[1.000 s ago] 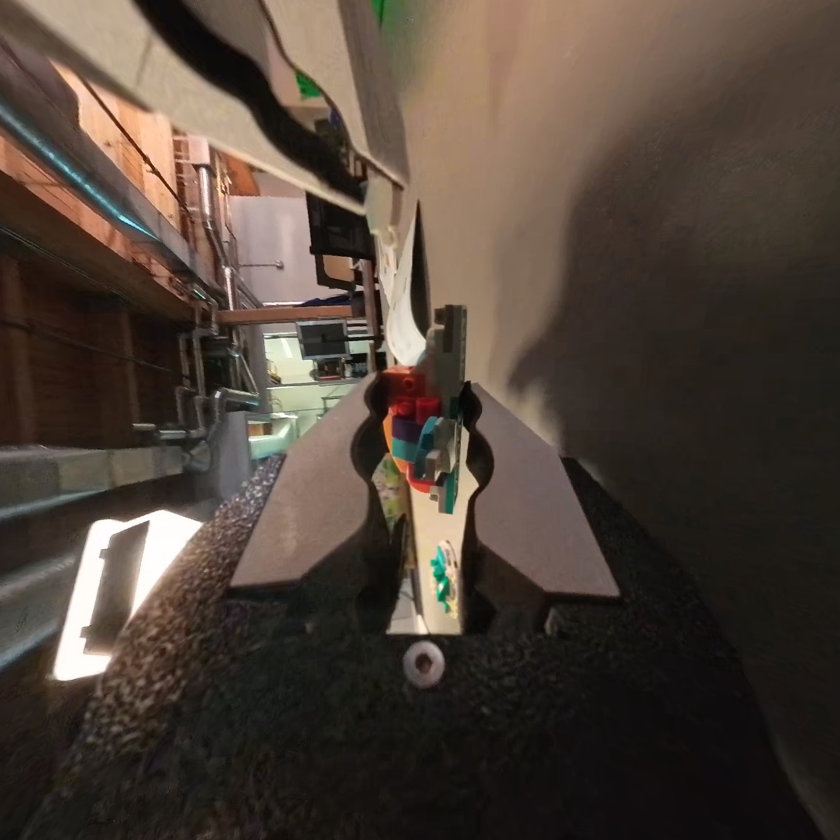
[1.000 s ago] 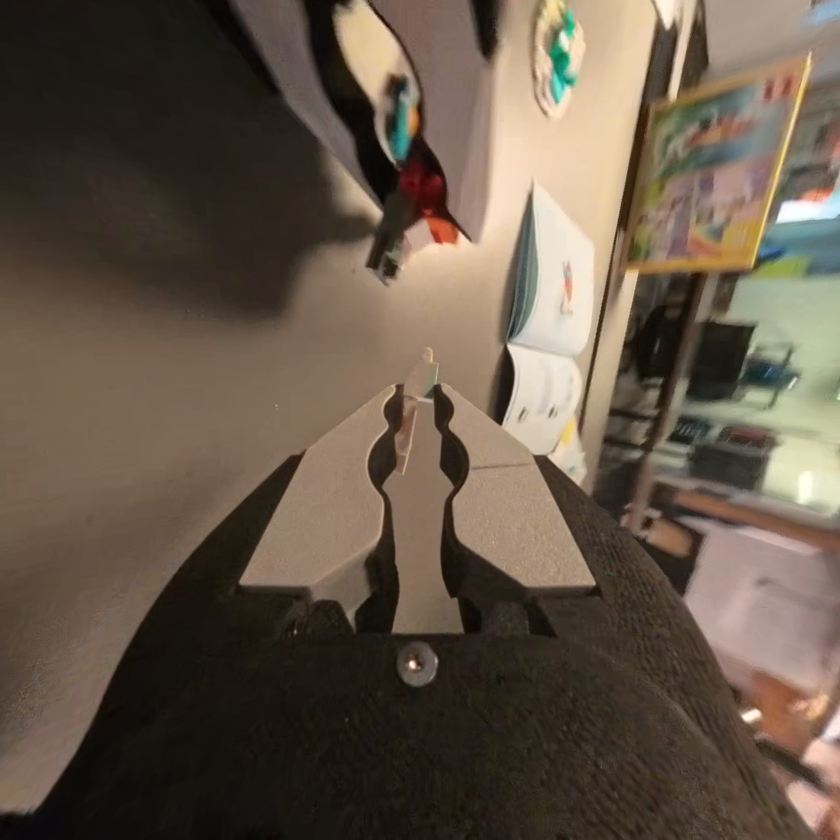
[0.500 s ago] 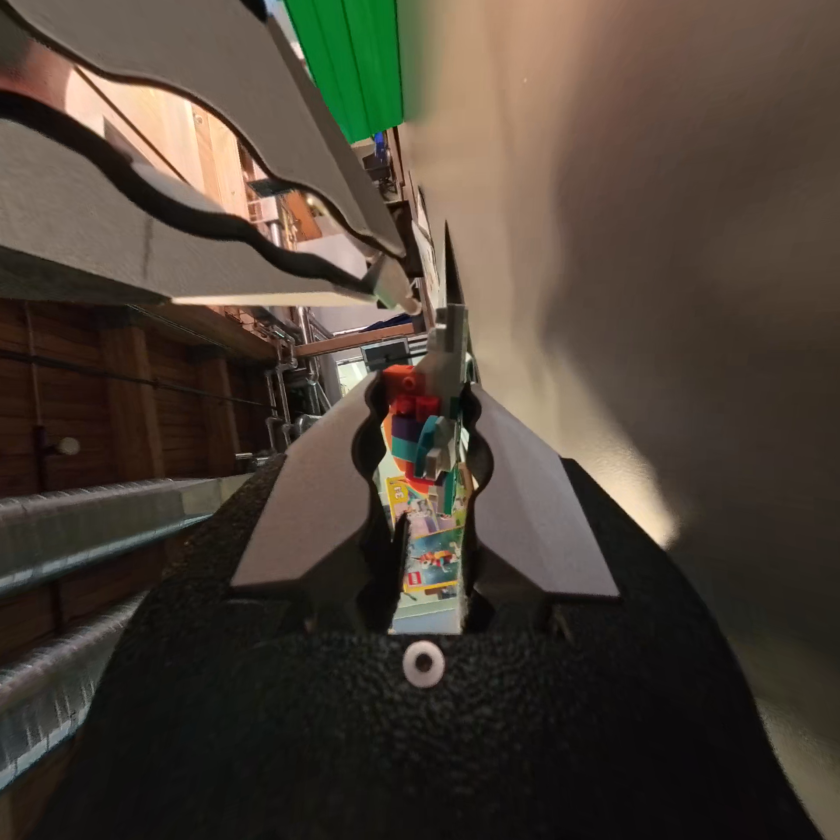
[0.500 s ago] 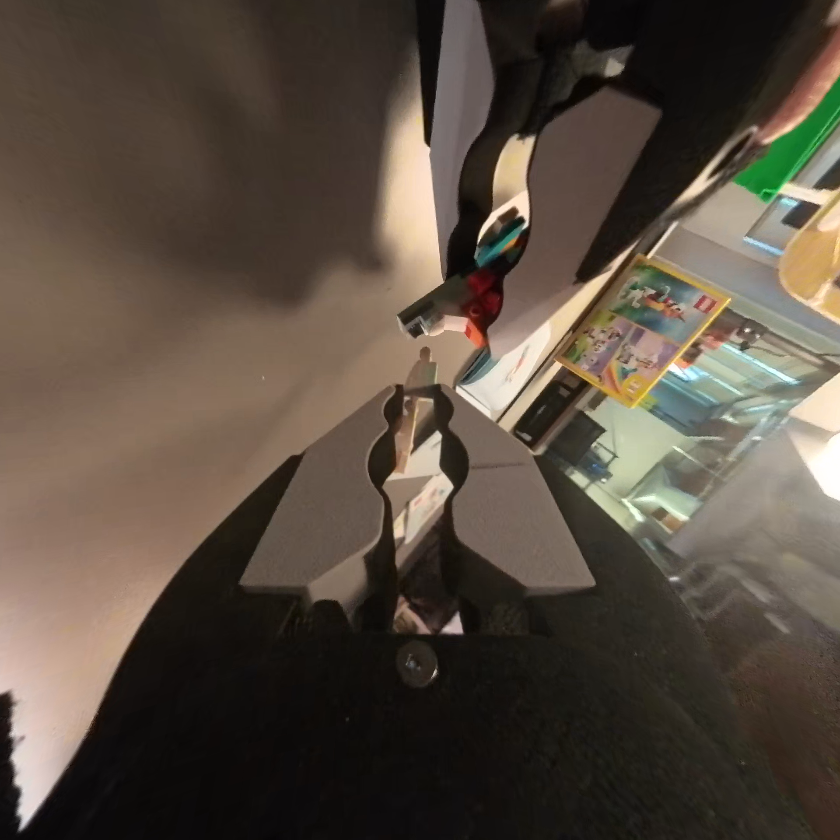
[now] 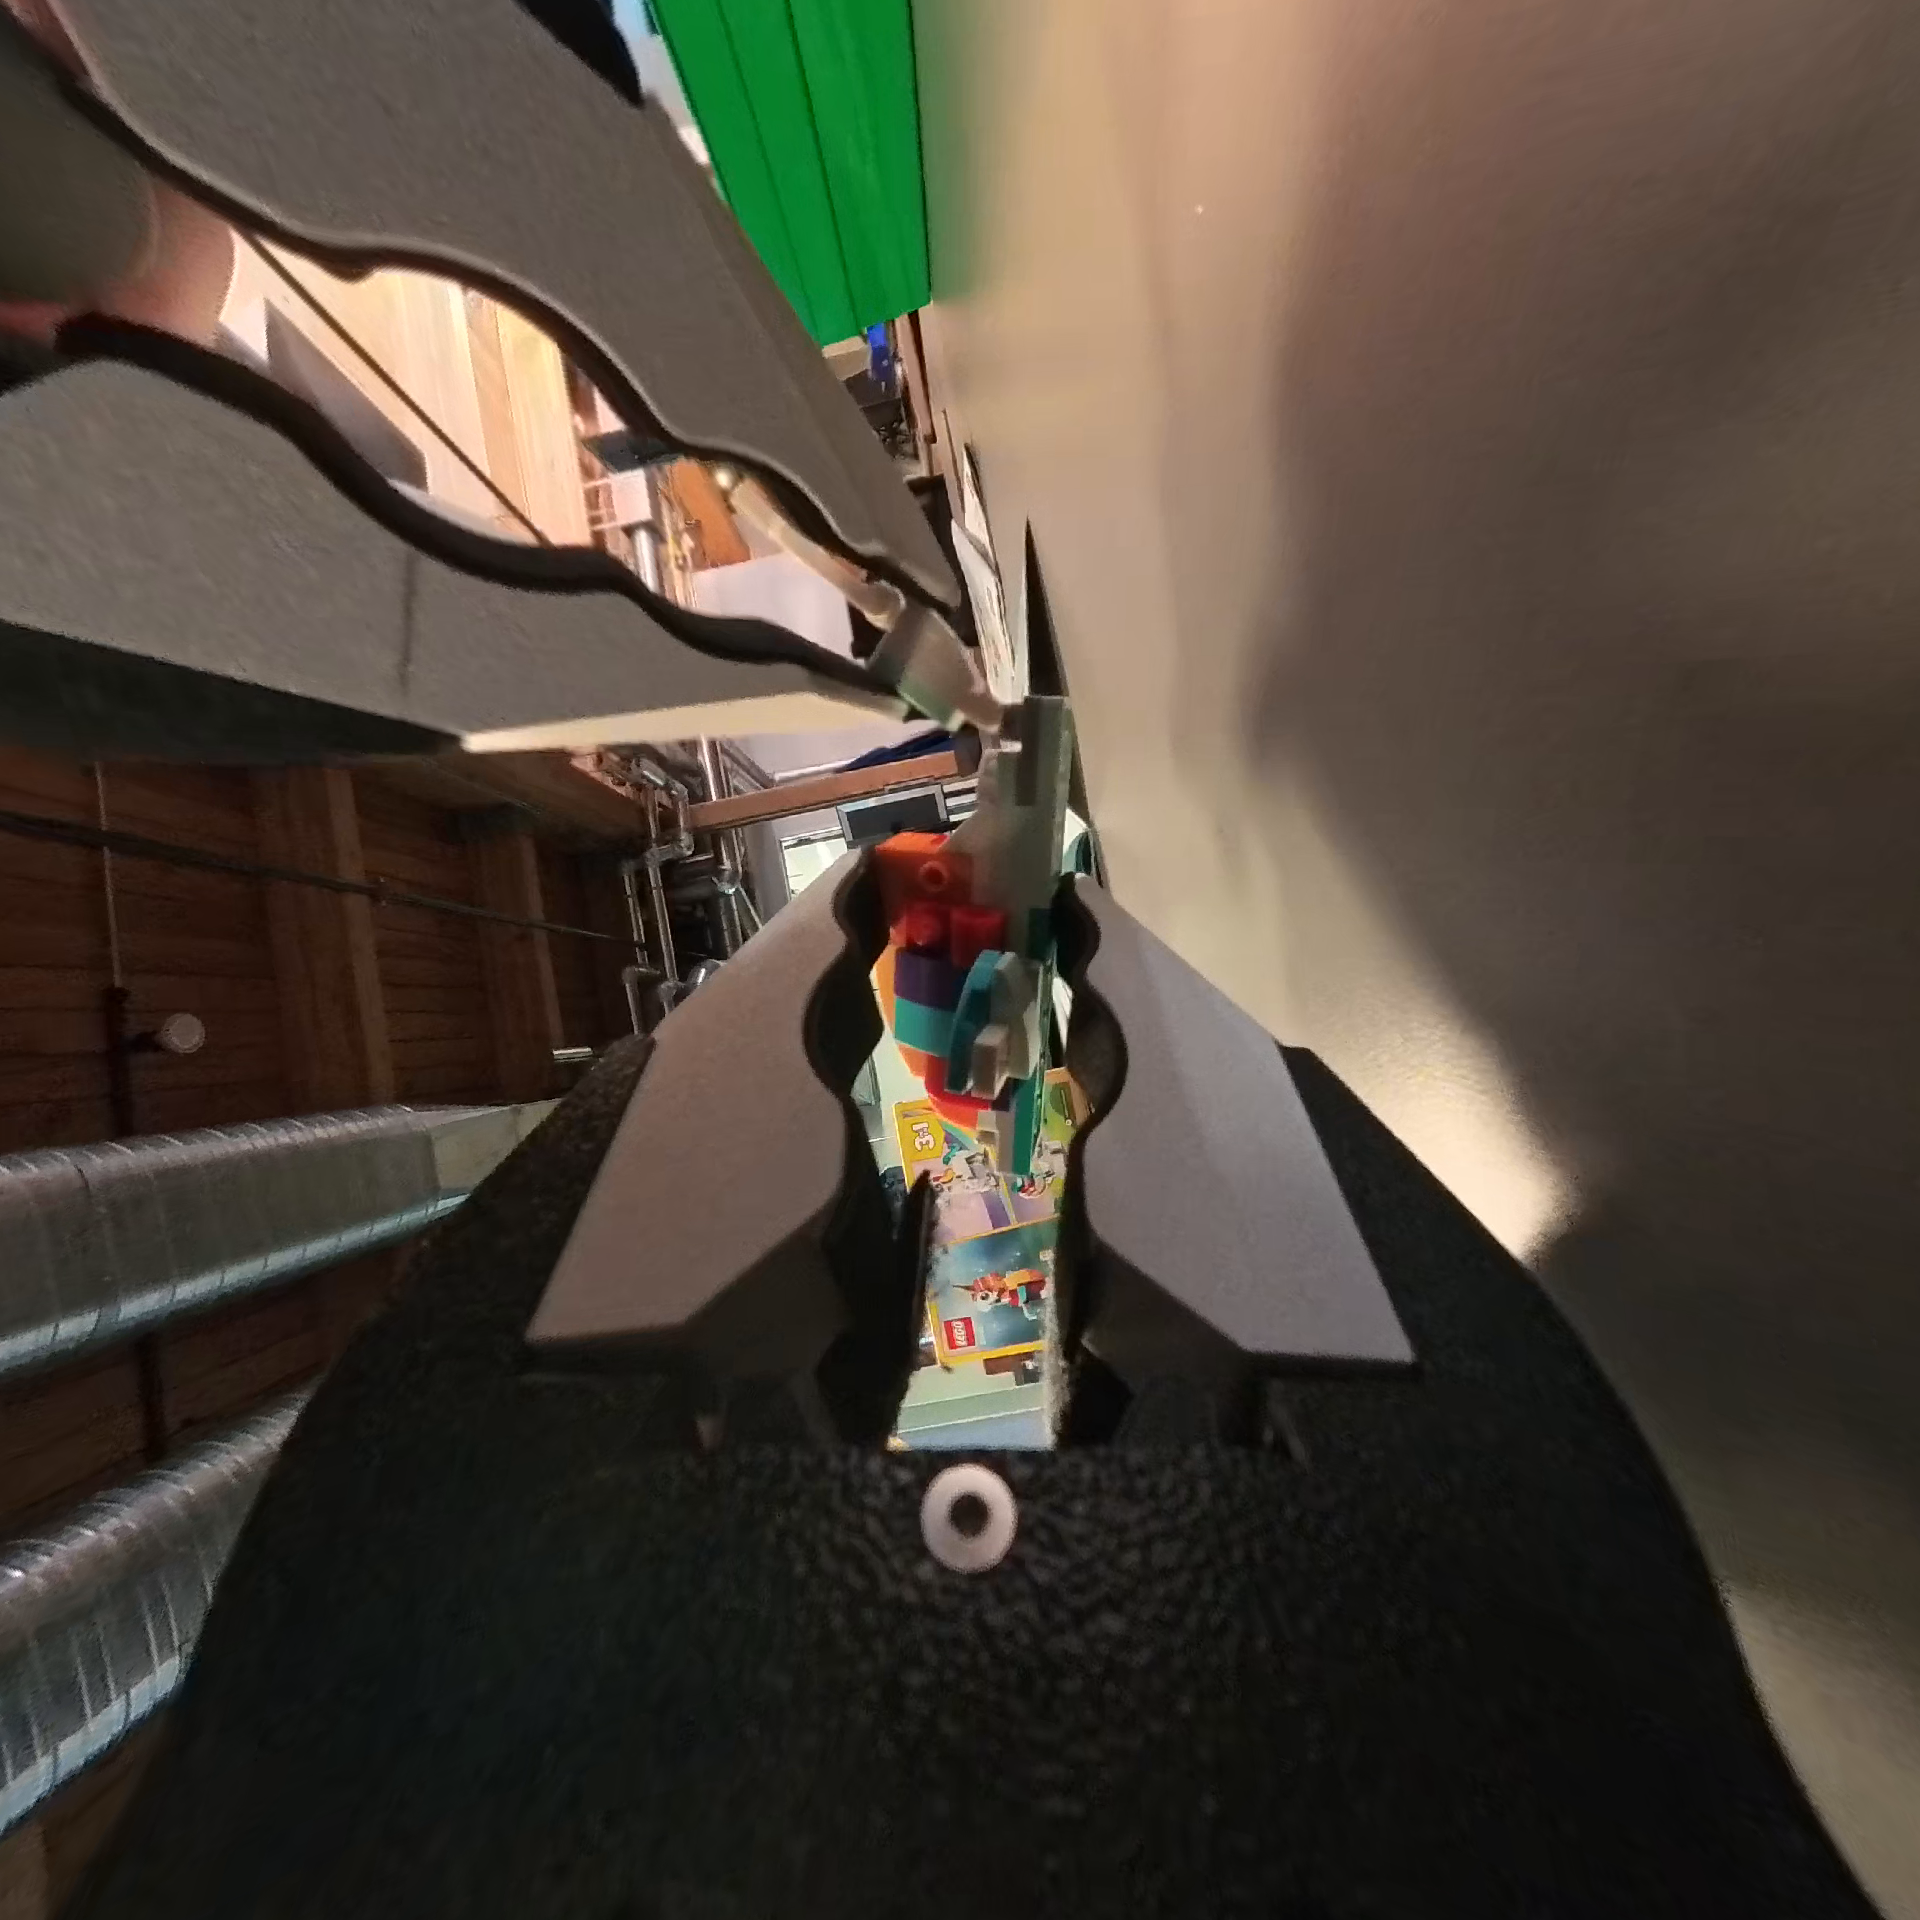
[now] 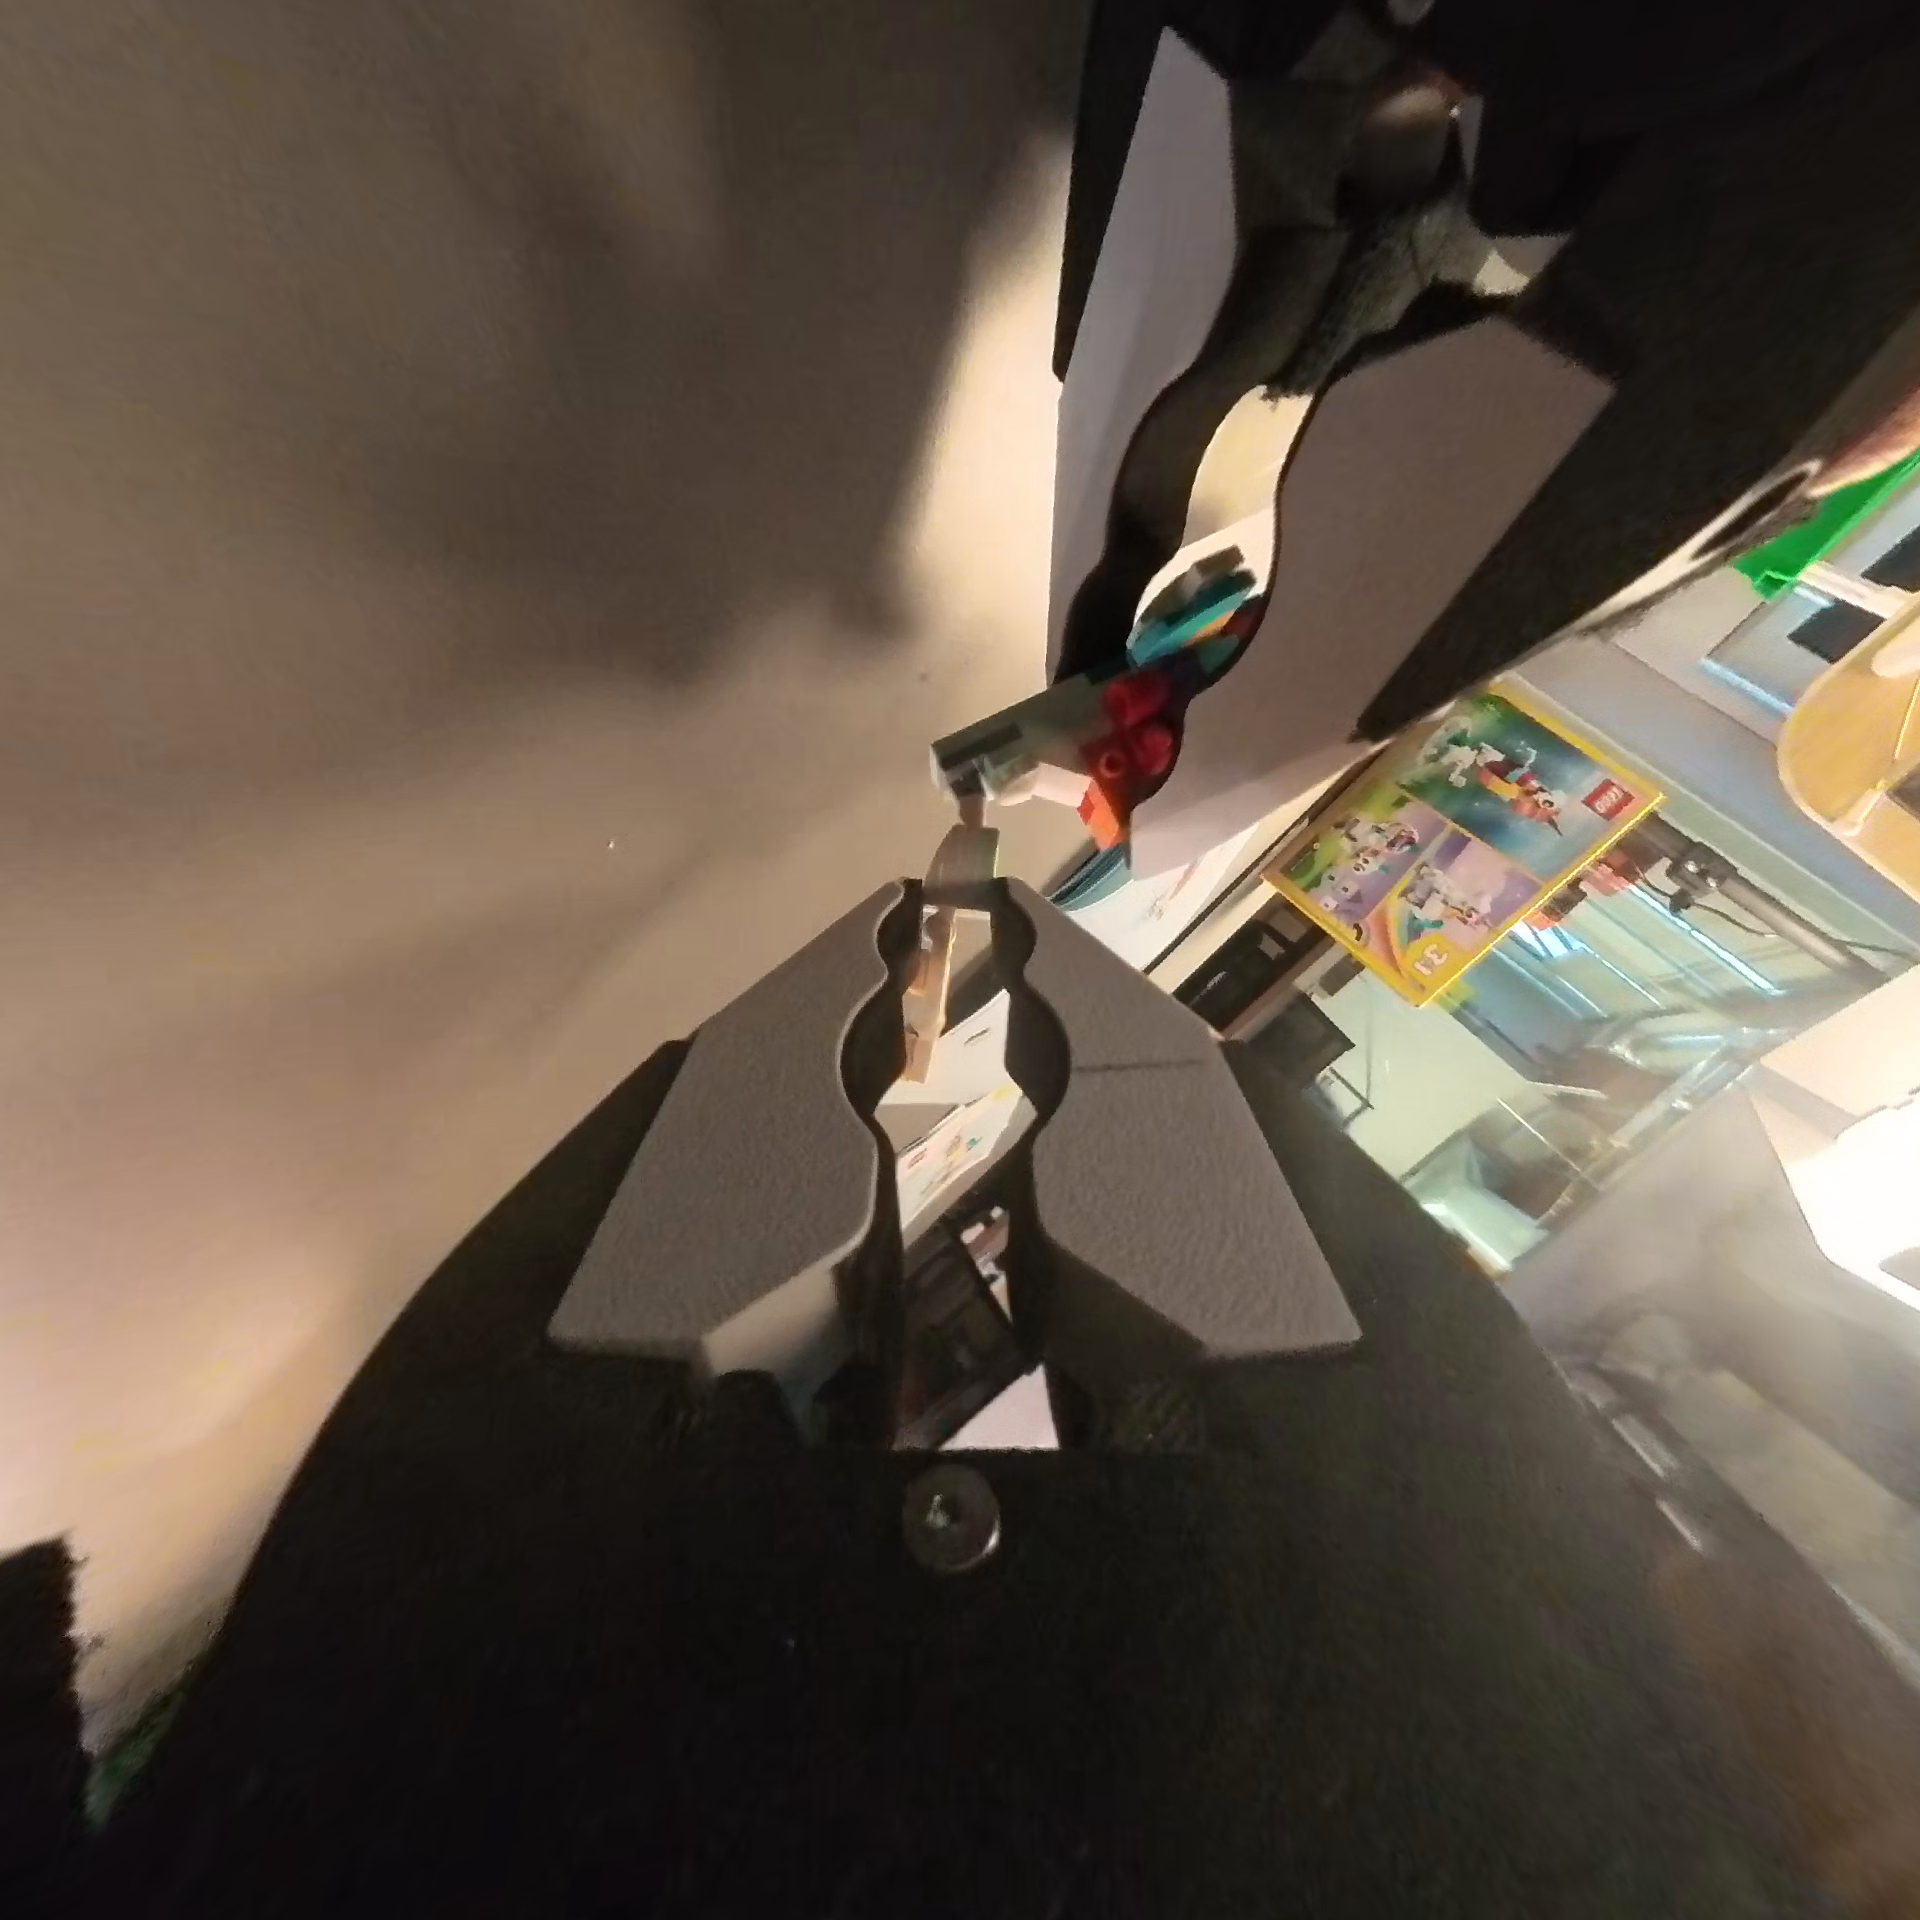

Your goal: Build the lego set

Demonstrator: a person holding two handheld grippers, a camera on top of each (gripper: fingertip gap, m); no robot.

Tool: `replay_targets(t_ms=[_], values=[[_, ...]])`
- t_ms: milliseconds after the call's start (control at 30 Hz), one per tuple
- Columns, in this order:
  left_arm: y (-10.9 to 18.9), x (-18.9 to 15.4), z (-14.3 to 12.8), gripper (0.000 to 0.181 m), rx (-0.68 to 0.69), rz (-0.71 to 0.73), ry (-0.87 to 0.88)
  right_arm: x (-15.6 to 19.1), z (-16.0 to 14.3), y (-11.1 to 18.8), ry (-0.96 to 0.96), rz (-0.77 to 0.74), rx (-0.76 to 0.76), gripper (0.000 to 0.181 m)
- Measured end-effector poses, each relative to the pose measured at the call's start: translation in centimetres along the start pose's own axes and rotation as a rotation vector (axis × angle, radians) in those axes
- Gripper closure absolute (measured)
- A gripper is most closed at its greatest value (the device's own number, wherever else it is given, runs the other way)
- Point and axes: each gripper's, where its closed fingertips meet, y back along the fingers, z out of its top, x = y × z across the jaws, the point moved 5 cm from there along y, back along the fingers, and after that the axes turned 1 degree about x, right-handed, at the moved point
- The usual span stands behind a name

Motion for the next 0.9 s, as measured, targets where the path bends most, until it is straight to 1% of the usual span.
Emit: replay_targets(t_ms=[367,600,900], values=[[-0.11,-0.5,0.17,0.152,0.015,-0.036,0.009,0.17,0.58,-0.4,0.006,0.042,-0.014,0.17],[-0.33,-0.37,-0.55,0.152,0.057,-0.049,0.082,-0.59,0.79,-0.46,-0.11,0.059,-0.032,0.17],[-0.52,-0.57,-0.35,0.153,0.066,-0.067,0.092,-0.45,0.88,-0.55,-0.088,0.085,0.0,0.17]])
